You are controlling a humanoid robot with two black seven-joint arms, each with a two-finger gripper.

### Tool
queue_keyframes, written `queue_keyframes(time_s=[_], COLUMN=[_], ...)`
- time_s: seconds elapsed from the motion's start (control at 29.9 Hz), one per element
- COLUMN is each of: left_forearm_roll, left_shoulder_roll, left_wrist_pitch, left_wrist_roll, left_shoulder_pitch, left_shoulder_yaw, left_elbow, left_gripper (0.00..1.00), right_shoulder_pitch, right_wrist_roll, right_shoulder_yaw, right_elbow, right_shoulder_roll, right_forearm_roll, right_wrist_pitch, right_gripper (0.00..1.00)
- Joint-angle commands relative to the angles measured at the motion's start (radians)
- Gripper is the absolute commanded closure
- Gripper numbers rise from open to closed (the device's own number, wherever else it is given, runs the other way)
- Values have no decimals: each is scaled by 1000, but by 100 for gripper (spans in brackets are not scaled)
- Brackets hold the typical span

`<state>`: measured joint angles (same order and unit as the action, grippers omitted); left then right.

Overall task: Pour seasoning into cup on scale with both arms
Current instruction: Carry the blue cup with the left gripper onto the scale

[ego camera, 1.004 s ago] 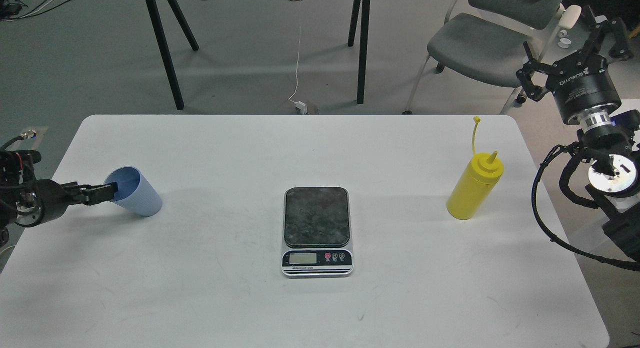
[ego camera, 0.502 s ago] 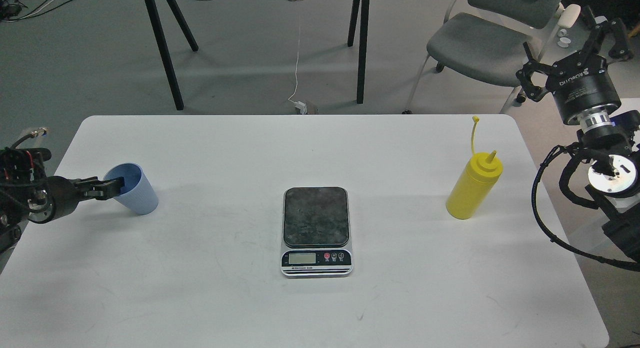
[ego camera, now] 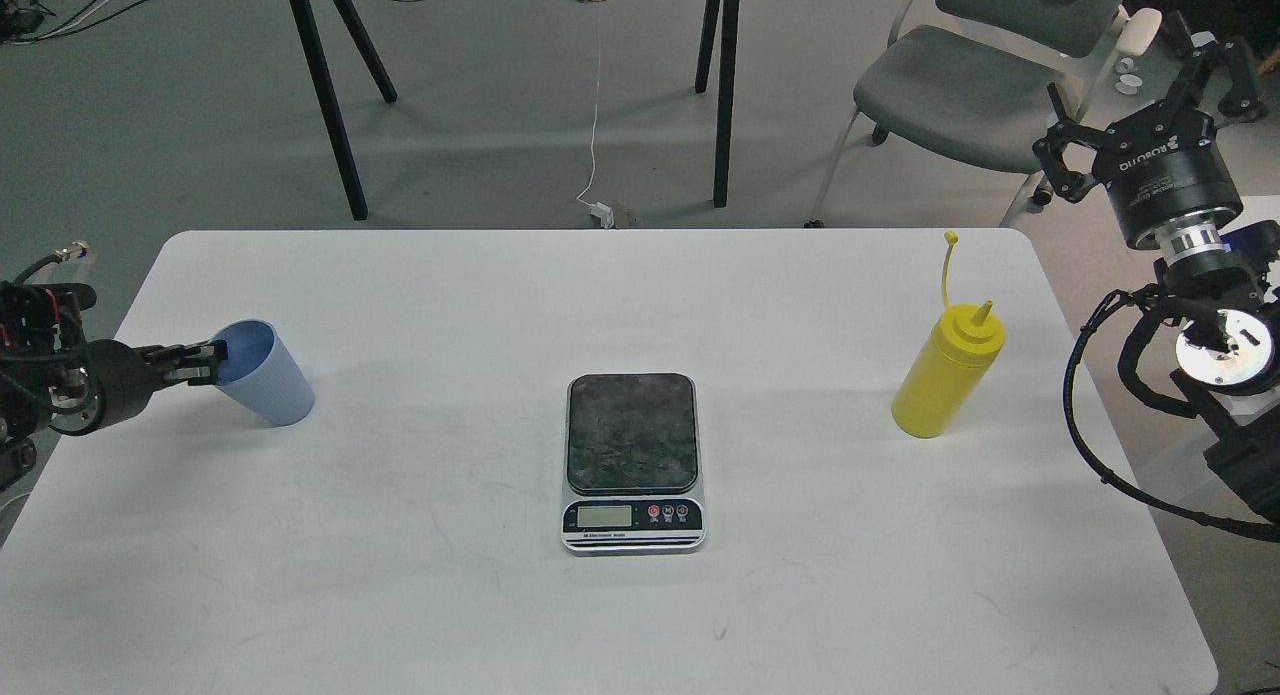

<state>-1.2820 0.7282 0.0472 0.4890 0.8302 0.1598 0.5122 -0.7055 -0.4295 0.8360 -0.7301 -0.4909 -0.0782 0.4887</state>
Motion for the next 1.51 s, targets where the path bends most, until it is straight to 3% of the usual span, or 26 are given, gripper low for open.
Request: queue_keyframes(time_s=[0.0, 0.13, 0.3, 0.4, 0.54, 0.87, 1.31, 1.47], left_forearm_roll=[1, 3, -16, -66, -122, -120, -119, -117], left_shoulder_roll=[32, 149, 200, 186, 68, -180, -354, -366], left_wrist_pitch=[6, 62, 124, 148, 192, 197, 189, 188], left_wrist_roll=[0, 0, 0, 0, 0, 0, 0, 0], left_shoulder_pitch=[32, 125, 279, 338, 404, 468, 441, 406], left_shoulder_yaw=[0, -8, -5, -2, 1, 73, 99, 96], left_elbow=[64, 294, 544, 603, 597, 542, 407, 404], left_gripper=[99, 99, 99, 99, 99, 100, 100, 99], right_shoulder_pitch=[3, 3, 3, 3, 6, 11, 12, 14], right_wrist_roll=[0, 0, -2, -2, -3, -3, -3, -3], right_shoulder_yaw=[2, 3, 5, 5, 5, 3, 3, 3], right_elbow=[0, 1, 0, 0, 0, 0, 0, 0], right_shoulder_roll=[0, 0, 0, 0, 0, 0, 0, -2], right_forearm_roll=[0, 0, 0, 0, 0, 0, 0, 0], right_wrist_pitch=[0, 0, 0, 0, 0, 0, 0, 0], right_gripper=[1, 1, 1, 1, 1, 1, 1, 1])
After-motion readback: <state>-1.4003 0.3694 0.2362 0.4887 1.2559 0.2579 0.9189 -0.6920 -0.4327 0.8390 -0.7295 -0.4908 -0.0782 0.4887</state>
